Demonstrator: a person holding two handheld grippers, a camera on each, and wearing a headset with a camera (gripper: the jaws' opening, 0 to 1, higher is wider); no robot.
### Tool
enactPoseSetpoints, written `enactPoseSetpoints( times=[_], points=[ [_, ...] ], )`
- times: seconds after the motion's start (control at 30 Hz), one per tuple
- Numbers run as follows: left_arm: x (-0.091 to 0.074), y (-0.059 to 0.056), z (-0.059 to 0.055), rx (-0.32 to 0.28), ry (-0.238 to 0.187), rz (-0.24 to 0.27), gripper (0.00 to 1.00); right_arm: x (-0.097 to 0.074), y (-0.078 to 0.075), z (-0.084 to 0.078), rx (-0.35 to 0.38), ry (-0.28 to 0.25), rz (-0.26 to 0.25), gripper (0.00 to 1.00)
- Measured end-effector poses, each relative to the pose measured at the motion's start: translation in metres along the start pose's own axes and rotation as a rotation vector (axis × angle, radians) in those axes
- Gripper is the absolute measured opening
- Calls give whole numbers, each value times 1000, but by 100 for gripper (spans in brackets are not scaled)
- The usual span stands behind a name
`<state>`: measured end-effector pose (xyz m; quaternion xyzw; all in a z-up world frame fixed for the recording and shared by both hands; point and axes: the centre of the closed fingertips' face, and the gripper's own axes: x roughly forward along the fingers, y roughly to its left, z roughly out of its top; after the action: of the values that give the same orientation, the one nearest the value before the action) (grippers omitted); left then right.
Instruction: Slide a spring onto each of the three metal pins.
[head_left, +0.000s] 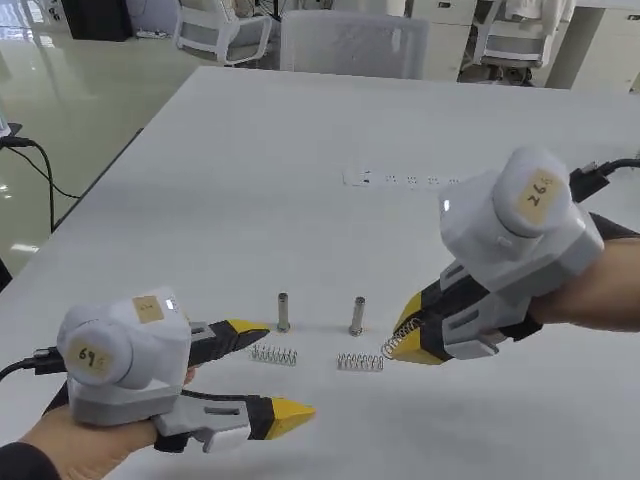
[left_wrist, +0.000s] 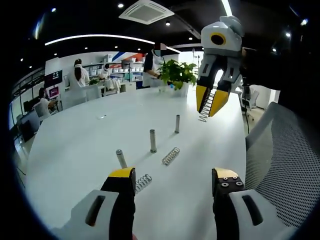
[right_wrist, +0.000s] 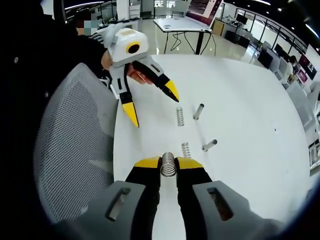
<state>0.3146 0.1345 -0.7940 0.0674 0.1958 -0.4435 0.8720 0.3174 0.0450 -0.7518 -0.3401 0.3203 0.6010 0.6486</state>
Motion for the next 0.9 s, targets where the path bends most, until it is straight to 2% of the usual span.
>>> enactPoseSetpoints(
  times=[0.43,0.9],
  points=[
    [-6,13,-5,-25,4,64,74,-21,-23,-14,34,27,-48,13],
    [-6,18,-5,-24,-1,81,79,-37,-61,-38,51,126,-89,13]
  ],
)
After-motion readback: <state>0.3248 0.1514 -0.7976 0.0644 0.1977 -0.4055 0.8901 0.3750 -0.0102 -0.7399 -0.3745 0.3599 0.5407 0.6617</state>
